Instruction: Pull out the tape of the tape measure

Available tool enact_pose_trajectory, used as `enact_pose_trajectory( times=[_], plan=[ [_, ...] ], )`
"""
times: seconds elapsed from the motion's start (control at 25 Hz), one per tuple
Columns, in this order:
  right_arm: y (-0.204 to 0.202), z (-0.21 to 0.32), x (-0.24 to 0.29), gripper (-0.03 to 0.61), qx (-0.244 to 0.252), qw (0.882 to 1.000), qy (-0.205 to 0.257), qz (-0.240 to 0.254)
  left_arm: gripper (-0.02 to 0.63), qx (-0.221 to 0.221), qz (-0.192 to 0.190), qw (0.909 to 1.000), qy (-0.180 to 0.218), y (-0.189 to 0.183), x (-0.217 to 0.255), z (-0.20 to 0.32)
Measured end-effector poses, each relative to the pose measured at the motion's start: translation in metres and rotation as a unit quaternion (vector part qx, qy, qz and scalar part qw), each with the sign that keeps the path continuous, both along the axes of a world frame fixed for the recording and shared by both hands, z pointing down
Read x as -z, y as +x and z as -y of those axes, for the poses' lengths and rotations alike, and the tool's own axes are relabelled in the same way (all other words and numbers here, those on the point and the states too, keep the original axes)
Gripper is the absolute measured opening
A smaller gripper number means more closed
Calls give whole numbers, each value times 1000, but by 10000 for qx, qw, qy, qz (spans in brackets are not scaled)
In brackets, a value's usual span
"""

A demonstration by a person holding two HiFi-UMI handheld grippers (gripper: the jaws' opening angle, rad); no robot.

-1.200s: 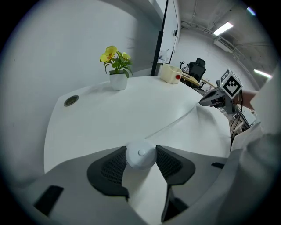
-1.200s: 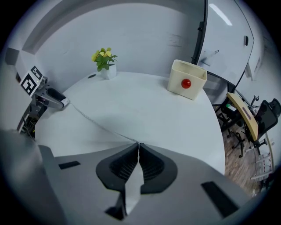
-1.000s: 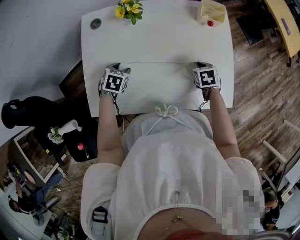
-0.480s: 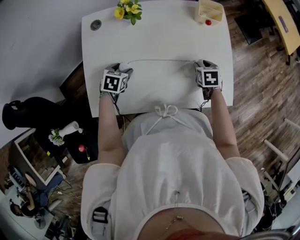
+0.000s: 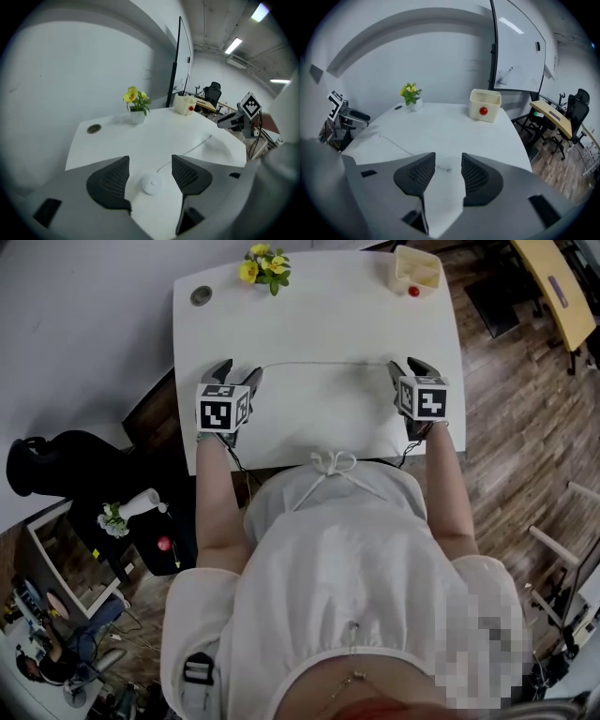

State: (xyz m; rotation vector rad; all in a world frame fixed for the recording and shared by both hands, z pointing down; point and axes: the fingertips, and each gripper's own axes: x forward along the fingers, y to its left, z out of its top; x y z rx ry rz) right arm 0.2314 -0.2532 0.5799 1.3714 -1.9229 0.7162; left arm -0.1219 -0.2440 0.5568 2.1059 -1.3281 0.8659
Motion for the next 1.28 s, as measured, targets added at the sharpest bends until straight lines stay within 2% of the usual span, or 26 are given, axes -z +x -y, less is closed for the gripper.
enact_pose_trajectory(
  times=[0.12, 0.2, 0.36, 0.44, 0.56, 0.76, 0.92, 1.28],
  plan=[
    [-7, 8, 29, 144, -14, 9989, 439, 158, 293, 16, -51, 9985, 543, 1, 36, 9],
    [-13, 14, 52, 119, 43, 9964, 810, 226, 260, 57, -111, 9948, 1009, 3, 65, 15],
    [-29, 22, 98, 45, 344, 9870, 1561, 152, 183, 64, -338, 9816, 1878, 11, 123, 20],
    [-36, 24, 119, 15, 484, 9809, 1885, 86, 97, -17, -421, 9737, 2239, 16, 148, 18],
    [-48, 26, 148, 6, 626, 9709, 2298, 231, 46, -156, -496, 9637, 2619, 22, 176, 15],
    [-59, 22, 187, 6, 769, 9532, 2873, 545, 25, -225, -540, 9505, 3053, 26, 207, 10],
    [-61, 18, 205, 5, 844, 9399, 3244, 653, 20, -247, -626, 9442, 3225, 29, 219, 5],
    [-72, 11, 203, 0, 1131, 9375, 3215, 699, 20, -396, -648, 9395, 3340, 37, 227, 1]
  ],
)
